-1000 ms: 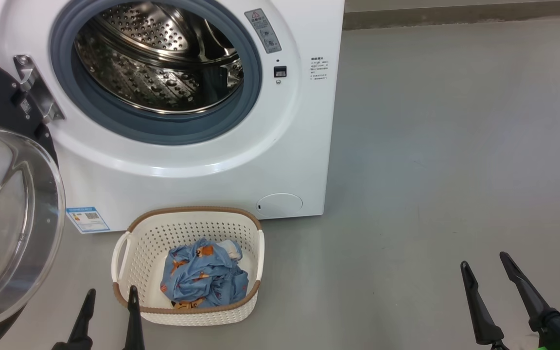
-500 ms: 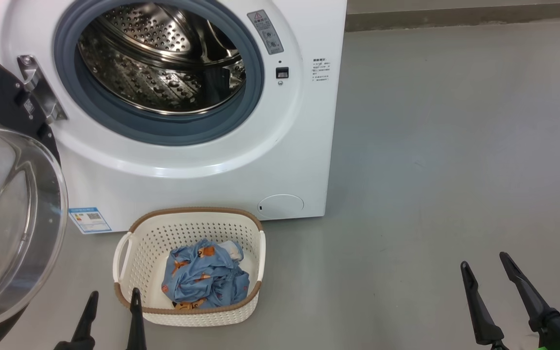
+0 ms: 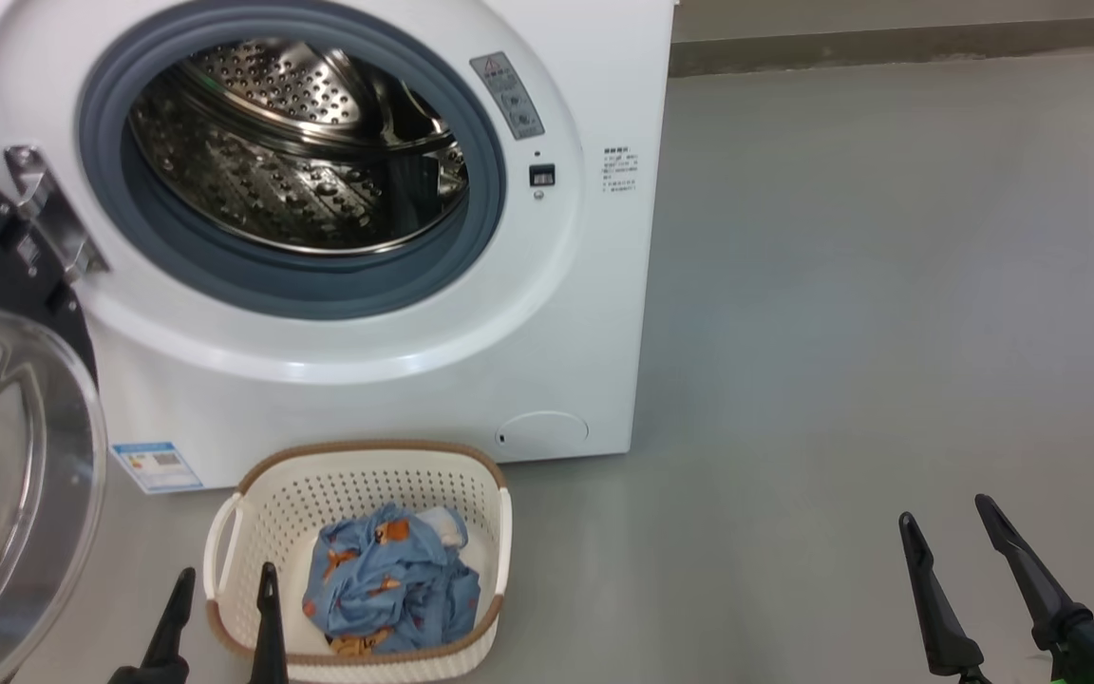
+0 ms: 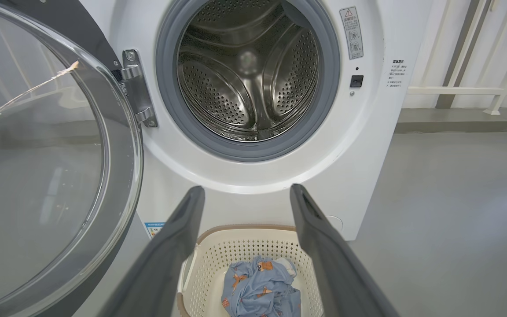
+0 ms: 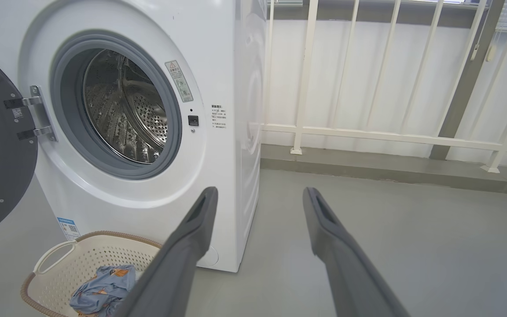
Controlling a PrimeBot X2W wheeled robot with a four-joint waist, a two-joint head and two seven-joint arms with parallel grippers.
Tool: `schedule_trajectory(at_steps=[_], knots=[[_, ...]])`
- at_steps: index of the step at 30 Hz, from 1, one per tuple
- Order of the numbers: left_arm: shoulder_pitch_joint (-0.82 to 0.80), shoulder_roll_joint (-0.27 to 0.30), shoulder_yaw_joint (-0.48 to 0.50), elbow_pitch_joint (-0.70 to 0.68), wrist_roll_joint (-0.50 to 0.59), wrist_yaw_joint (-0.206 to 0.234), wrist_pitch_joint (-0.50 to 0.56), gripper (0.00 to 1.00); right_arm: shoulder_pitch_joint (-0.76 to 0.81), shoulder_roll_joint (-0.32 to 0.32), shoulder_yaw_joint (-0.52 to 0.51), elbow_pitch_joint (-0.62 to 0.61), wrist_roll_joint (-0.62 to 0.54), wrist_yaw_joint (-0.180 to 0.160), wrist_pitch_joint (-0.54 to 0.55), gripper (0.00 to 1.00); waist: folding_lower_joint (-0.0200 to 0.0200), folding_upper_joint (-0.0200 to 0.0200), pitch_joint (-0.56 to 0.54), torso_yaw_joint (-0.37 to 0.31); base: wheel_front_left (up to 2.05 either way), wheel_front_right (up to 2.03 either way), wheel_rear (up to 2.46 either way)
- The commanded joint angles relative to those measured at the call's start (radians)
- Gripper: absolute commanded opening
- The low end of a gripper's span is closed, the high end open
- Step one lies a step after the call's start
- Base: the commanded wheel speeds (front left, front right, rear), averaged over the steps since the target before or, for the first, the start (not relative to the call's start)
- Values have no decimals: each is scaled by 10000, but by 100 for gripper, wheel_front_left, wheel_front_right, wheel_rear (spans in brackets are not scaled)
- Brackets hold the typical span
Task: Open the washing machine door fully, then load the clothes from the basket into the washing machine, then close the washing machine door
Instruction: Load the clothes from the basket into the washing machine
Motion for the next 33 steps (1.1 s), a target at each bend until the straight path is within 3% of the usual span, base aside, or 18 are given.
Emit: schedule_trajectory(at_steps=[1,11,33], knots=[[-227,208,298,-329,-76,29,-59,100,-37,-143,196,-212,103,16,-49,100,0,0,3,4,181,-181,0],[-241,240,282,-283,-153,129,-21,100,-55,-175,271,-183,156,16,-49,100,0,0,14,18,106,-106,0],[-260,304,173,-234,-246,294,-85,100,-99,-192,288,-120,155,16,-49,100,0,0,70,50,3,-3,0]])
